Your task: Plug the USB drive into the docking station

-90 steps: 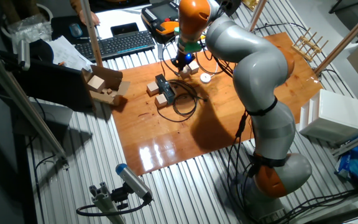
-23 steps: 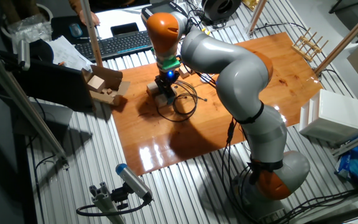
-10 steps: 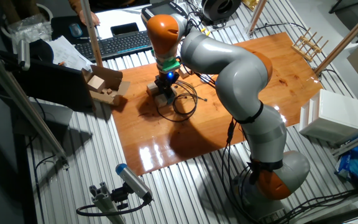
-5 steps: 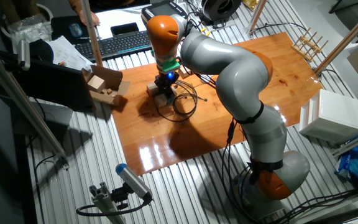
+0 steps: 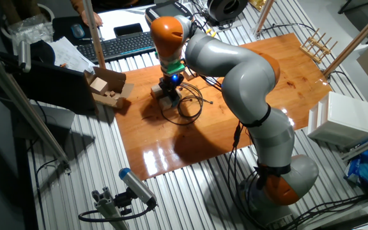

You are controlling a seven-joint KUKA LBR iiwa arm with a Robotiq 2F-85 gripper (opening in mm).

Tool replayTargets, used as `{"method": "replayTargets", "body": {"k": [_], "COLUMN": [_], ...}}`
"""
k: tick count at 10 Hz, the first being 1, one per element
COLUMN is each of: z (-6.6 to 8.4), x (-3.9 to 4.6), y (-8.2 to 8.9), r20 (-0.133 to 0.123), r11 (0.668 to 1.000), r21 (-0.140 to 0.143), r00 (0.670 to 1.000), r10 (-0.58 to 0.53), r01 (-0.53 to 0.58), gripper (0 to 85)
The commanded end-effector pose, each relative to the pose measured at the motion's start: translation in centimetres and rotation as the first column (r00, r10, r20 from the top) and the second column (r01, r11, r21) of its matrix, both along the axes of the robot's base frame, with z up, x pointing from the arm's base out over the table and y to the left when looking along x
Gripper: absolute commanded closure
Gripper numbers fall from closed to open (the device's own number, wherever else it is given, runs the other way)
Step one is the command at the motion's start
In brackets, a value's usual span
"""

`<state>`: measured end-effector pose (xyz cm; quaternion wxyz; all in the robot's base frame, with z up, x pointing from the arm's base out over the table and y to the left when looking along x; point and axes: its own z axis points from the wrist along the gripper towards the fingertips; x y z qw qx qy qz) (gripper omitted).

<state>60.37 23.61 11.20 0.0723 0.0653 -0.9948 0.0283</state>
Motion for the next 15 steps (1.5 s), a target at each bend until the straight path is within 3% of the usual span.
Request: {"method": "replayTargets", "body": {"k": [1,4,6,10,12,15], "z": [0.1,0.2,0.2,0.9,3.1,6.4], "x": [0.03,0.01,-0.01,-0.09,-0.27,-0.60], "y": [0.0,0.0,0.0,0.2,0.4,0.0], "r20": [0.000,0.012,0.028,0.035,0.022,0.012], "r11": [1.000,1.000,0.999,0.998,0.997,0.996], "r21": [0.000,-0.005,-0.021,-0.018,-0.038,-0.024], "r00": [1.000,1.000,0.999,0.998,0.998,0.997], "r10": [-0.003,-0.018,-0.036,-0.052,-0.061,-0.080], "r01": [0.003,0.018,0.037,0.053,0.062,0.080], "gripper": [85.0,85.0,51.0,51.0,51.0,51.0]}}
